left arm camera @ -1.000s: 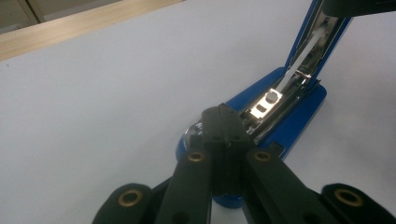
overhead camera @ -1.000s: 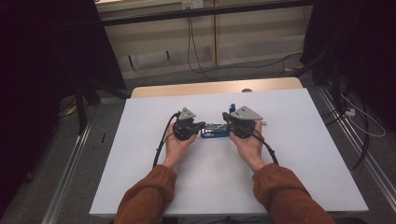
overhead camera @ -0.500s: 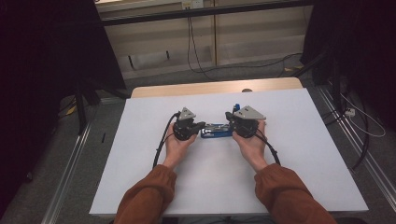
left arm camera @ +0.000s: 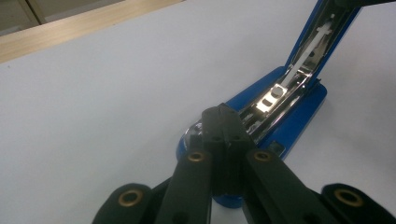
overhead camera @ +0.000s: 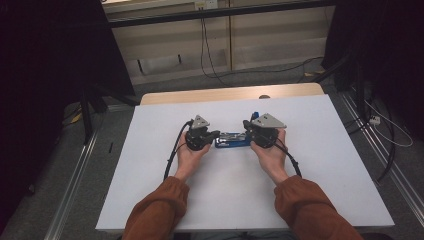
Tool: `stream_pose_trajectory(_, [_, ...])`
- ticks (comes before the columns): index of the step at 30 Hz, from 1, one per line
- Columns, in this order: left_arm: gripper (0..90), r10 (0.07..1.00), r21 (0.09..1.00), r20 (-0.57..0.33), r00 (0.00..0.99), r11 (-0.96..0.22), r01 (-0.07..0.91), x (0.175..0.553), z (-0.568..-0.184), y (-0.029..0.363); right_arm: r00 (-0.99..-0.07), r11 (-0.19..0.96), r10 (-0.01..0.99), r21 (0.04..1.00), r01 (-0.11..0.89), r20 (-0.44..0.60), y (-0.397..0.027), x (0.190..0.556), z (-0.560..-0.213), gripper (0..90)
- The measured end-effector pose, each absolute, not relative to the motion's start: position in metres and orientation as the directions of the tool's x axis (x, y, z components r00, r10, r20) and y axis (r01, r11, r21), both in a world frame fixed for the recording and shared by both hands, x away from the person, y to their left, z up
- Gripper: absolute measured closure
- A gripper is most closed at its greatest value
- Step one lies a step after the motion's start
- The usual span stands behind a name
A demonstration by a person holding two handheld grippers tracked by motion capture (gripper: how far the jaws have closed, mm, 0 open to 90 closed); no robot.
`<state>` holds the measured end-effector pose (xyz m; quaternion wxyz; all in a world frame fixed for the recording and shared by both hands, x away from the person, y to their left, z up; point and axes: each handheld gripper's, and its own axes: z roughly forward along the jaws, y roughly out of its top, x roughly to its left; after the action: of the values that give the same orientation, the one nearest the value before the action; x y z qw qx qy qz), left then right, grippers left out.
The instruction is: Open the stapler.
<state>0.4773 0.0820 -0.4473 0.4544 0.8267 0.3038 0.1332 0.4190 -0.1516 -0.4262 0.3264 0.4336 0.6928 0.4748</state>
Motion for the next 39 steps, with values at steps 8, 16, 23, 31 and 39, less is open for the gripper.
stream_pose_trajectory(8, [90.0,0.622,0.832,-0.052,0.781,-0.406,0.379,0.477,-0.447,0.082,-0.41,0.169,0.912,0.941,0.291,-0.037,-0.152,0.418,-0.425,90.0])
stream_pose_trajectory(16, [90.0,0.622,0.833,-0.051,0.781,-0.406,0.377,0.477,-0.447,0.082,-0.397,0.174,0.917,0.941,0.29,-0.047,-0.158,0.418,-0.427,90.0])
stream_pose_trajectory(23, [90.0,0.627,0.834,-0.047,0.778,-0.404,0.376,0.476,-0.447,0.081,-0.398,0.167,0.917,0.94,0.299,-0.037,-0.167,0.417,-0.428,90.0])
stream_pose_trajectory(31, [90.0,0.627,0.832,-0.052,0.778,-0.403,0.38,0.477,-0.447,0.082,-0.375,0.169,0.926,0.934,0.314,-0.041,-0.181,0.417,-0.429,90.0])
stream_pose_trajectory(39, [90.0,0.628,0.832,-0.046,0.777,-0.406,0.378,0.476,-0.447,0.082,-0.377,0.198,0.924,0.926,0.321,-0.067,-0.198,0.415,-0.429,90.0])
